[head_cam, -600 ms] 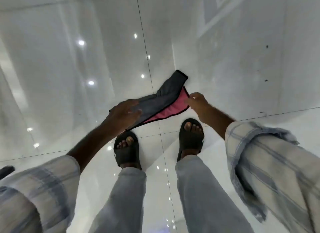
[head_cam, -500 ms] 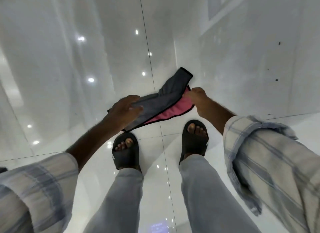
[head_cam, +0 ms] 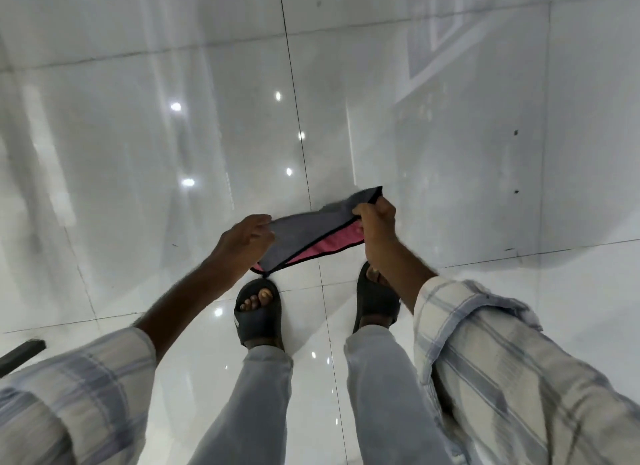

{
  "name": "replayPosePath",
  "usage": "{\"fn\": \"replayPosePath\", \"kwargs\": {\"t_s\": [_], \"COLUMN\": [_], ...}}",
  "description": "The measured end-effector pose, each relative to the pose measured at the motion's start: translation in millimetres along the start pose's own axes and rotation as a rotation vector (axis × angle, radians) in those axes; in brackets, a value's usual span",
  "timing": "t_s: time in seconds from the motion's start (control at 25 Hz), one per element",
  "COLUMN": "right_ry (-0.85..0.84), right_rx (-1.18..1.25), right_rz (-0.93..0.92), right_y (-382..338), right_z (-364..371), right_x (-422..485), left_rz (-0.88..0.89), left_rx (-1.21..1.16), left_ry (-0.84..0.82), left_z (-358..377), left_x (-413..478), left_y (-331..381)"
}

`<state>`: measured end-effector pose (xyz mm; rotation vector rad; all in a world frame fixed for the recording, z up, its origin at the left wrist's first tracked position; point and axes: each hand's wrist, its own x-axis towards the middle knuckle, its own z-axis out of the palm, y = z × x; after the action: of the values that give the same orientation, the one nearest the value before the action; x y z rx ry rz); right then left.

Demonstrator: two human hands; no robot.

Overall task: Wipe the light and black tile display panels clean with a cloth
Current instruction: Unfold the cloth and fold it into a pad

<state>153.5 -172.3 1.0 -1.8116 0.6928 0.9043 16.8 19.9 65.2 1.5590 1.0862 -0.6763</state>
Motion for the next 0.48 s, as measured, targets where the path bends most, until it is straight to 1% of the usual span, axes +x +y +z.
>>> {"fn": "replayPosePath", "kwargs": {"t_s": [0.08,0.16,0.24,0.4,0.48], "right_ry": [-0.070,-0.149,-0.258,-0.462,-0.547], "right_rx": [0.021,-0.015,-0.076,-0.142,-0.161], "right_rz": [-0.081,-0.162,-0.224,-0.269,-0.362], "right_y": [-41,-89,-149,-276,-333], "right_z": [-5,-11,-18,-39,-54], "right_x": [-52,-105,-166,-298,-362], "left_rz": [0.065,0.140,0.228,0.419,0.533], "left_rx": [-0.049,-0.096,-0.157,-0.219,-0.219], "left_ry": [-0.015,-0.002,0.036,0.111,0.143], "left_z": [-9,-26,-52,-109,-140], "left_x": [-40,-82,-133,-238,-294], "left_y": [39,80,127,216,261]}}
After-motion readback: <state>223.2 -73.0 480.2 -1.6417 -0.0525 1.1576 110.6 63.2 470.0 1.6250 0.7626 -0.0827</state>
